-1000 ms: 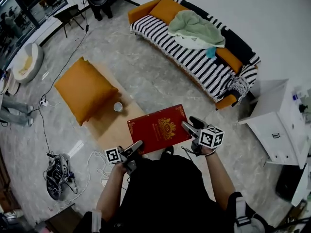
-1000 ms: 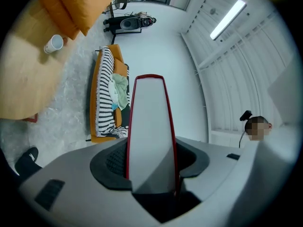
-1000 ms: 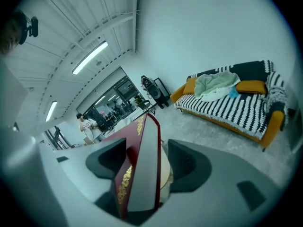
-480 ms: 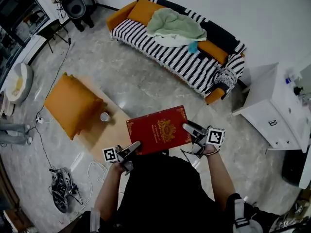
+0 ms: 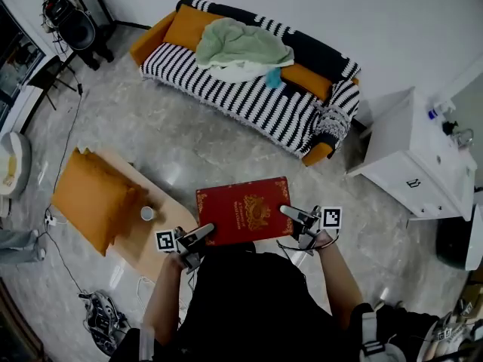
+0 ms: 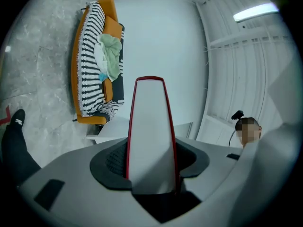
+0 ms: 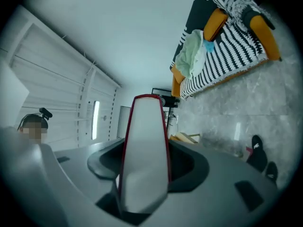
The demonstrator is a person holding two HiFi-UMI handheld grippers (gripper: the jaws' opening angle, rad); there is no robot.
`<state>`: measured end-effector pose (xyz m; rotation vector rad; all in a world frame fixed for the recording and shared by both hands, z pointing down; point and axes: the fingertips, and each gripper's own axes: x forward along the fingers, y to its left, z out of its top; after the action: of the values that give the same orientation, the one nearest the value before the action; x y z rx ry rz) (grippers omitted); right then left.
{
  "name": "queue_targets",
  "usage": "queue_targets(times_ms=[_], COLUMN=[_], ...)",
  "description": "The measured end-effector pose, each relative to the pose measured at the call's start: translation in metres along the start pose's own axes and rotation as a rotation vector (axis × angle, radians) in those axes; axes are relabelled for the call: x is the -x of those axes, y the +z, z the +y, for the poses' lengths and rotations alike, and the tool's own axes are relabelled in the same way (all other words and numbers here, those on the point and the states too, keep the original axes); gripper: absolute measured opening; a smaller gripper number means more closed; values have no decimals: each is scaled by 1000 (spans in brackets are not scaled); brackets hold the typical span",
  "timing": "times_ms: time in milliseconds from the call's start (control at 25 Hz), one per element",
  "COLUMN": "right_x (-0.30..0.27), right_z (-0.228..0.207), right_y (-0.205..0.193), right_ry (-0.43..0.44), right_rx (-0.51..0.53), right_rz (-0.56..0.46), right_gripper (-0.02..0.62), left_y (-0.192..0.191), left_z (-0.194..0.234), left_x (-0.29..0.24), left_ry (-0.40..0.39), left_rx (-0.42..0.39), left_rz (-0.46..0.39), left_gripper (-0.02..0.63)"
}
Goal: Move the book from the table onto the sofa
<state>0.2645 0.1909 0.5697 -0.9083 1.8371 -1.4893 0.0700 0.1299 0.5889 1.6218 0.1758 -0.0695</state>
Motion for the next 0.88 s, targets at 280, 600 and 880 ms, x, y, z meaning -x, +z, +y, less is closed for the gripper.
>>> queue_targets(times_ms=[280,600,880], right_x=[-29,-63,-67], right_z=[-26,-27,-37], right_y=[73,131,165], right_ry=[-67,-56,-38], right_rx=[-43,-16,-37], right_rz=[-45,-78,-93], right_gripper=[252,252,250], left_y=[79,147,174], left_z=[21,22,23], left_x=[-39,-63,-89], left_ry=[0,0,19], left_rx=[53,45,38], left_rz=[41,71,89], left_gripper=[241,241,241])
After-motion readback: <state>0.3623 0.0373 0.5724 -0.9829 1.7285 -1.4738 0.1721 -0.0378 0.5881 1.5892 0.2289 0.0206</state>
